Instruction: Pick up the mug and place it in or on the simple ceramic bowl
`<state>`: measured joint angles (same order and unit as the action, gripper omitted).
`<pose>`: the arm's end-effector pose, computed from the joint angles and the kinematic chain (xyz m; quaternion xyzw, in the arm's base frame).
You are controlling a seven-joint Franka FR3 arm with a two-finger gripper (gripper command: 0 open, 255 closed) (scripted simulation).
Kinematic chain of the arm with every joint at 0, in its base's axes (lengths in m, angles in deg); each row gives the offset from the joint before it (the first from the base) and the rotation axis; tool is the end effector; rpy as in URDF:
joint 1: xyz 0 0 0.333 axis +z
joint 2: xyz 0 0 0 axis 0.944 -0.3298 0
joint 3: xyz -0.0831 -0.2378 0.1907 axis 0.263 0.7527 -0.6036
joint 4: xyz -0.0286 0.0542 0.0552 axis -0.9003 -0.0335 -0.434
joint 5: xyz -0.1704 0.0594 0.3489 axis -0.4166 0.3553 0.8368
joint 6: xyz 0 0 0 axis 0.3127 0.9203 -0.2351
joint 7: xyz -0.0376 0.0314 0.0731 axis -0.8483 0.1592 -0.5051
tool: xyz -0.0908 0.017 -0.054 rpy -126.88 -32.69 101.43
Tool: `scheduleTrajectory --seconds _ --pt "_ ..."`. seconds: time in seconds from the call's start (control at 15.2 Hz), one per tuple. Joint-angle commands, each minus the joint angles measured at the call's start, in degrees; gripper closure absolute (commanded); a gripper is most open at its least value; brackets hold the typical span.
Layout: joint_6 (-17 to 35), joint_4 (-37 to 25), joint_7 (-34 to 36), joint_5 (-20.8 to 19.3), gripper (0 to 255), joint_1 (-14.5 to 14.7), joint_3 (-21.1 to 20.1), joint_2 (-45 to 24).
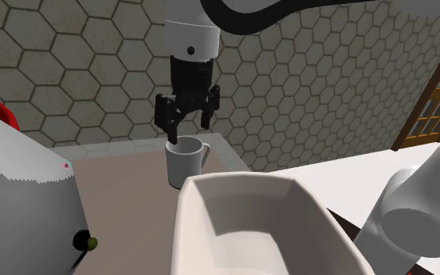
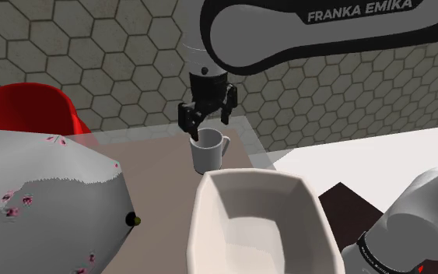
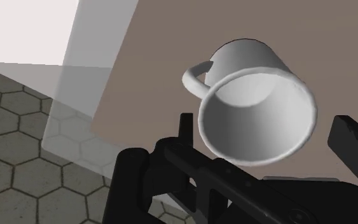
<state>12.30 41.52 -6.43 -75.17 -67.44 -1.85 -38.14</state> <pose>0.3732 0.3335 0.5744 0.9961 0.0690 0.0460 0.0294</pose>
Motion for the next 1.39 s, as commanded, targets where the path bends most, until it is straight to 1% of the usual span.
scheduleTrajectory --seconds 0.0,0.13,0.66,1.12,1.19,1.32 --pt "0.18 -3.15 3.78 -2.40 0 0.14 -2.88 -4.32" --pt "-0.09 -6.21 6.95 -4.96 0 0.54 -5.08 -8.29" --pt "5.70 -0.70 7.18 -5.27 0 0.57 -4.95 -8.66" --pt "5.70 -0.70 7.18 -5.27 0 0.57 -4.95 -8.66" --pt "5.70 -0.70 7.18 -5.28 255 0.57 -4.95 -8.66" --pt "5.70 -0.70 7.18 -5.28 255 0.57 -4.95 -8.66"
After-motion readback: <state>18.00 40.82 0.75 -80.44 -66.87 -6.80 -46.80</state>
